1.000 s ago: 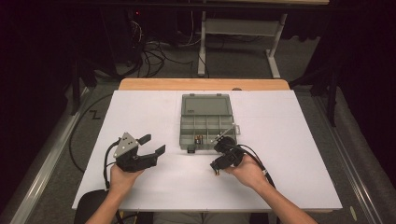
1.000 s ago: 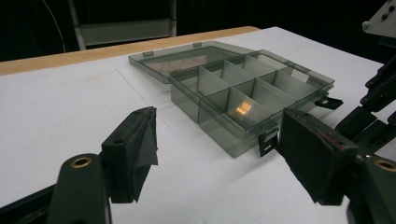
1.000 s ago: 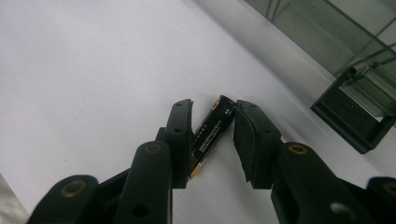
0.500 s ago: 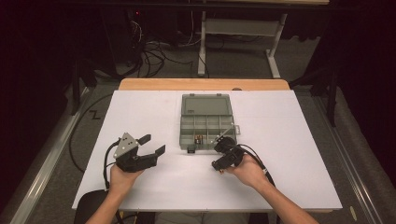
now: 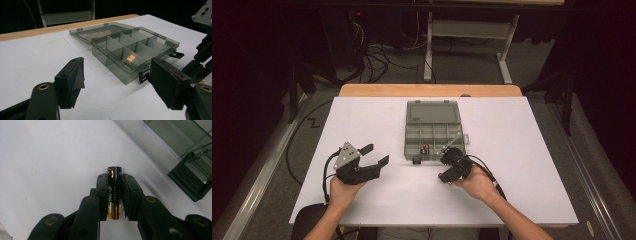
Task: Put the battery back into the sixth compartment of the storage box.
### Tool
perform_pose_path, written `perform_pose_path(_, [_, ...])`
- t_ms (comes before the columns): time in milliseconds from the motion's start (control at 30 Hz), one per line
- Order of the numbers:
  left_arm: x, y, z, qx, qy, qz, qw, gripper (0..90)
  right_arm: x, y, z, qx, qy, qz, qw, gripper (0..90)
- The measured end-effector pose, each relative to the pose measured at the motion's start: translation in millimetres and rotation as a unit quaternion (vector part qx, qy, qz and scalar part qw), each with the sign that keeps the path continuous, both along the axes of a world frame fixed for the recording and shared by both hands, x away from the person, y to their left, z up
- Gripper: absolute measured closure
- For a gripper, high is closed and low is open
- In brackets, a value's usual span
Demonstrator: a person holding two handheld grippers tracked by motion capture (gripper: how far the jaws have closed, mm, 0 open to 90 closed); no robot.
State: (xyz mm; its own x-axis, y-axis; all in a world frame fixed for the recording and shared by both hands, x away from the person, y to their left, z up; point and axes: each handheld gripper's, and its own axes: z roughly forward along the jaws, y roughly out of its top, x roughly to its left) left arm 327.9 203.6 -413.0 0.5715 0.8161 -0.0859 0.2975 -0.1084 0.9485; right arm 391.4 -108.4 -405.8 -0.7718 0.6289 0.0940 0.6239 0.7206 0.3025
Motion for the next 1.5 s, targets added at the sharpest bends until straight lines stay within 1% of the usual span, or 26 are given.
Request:
perform_pose_path(100, [-0.4, 0.6, 0.1, -0.001, 0.000, -0.001, 1.0000, 28.6, -1.0, 0.3, 0.8, -0.001, -0.004, 0.002, 1.0000, 78.9])
perform_pose_path(267, [-1.2, 0.6, 0.3, 0.000, -0.002, -0.001, 1.0000, 28.7, -1.7, -1.5, 4.4, 0.008, -0.006, -0.003, 0.9999, 79.0])
perform_pose_path(433, [-0.3, 0.5, 0.1, 0.000, 0.000, -0.001, 1.0000, 28.8, 1.1, -1.1, 9.9, 0.008, -0.011, 0.003, 0.9999, 79.0])
perform_pose_path(567, [-0.7, 0.2, 0.0, 0.001, 0.000, -0.001, 1.0000, 28.8, 3.1, -3.6, 16.0, 0.021, -0.017, 0.001, 0.9996, 79.0])
perform_pose_path(733, [-0.8, 0.5, 0.0, 0.001, -0.001, -0.001, 1.0000, 28.8, 6.2, -7.5, 23.0, 0.032, -0.015, -0.011, 0.9993, 79.0])
perform_pose_path(800, [-1.0, 1.0, 0.2, 0.000, -0.001, -0.001, 1.0000, 28.8, 9.1, -8.5, 25.8, 0.037, -0.019, -0.008, 0.9991, 79.0])
perform_pose_path(900, [-1.1, 0.8, 0.2, 0.001, -0.002, -0.001, 1.0000, 28.8, 12.4, -7.8, 31.8, 0.045, -0.020, -0.015, 0.9987, 79.0])
perform_pose_path(967, [-0.7, 0.1, 0.0, 0.002, -0.001, 0.000, 1.0000, 28.8, 13.7, -7.6, 32.8, 0.047, -0.023, -0.013, 0.9985, 79.0])
perform_pose_path(1167, [-1.4, 1.2, 0.2, 0.001, -0.002, 0.000, 1.0000, 28.8, 19.1, -4.3, 40.0, 0.050, -0.027, -0.019, 0.9982, 79.0])
perform_pose_path(1200, [-1.4, 1.4, 0.1, 0.002, -0.001, 0.001, 1.0000, 28.8, 20.6, -3.6, 40.6, 0.051, -0.030, -0.014, 0.9981, 78.9])
perform_pose_path(1267, [-1.2, 1.8, 0.0, 0.002, -0.001, 0.003, 1.0000, 28.8, 22.1, -1.2, 42.2, 0.047, -0.031, -0.016, 0.9983, 78.9])
perform_pose_path(1400, [-0.9, 1.6, -0.1, 0.002, -0.002, 0.001, 1.0000, 28.8, 25.1, 3.1, 46.8, 0.046, -0.035, -0.016, 0.9982, 79.0])
perform_pose_path(1467, [-0.5, 1.3, -0.3, 0.003, 0.000, 0.001, 1.0000, 28.8, 27.3, 5.1, 49.3, 0.047, -0.040, -0.011, 0.9980, 78.9])
perform_pose_path(1500, [-0.5, 1.2, -0.3, 0.003, 0.000, 0.001, 1.0000, 28.8, 27.9, 6.4, 50.2, 0.048, -0.040, -0.014, 0.9979, 78.9])
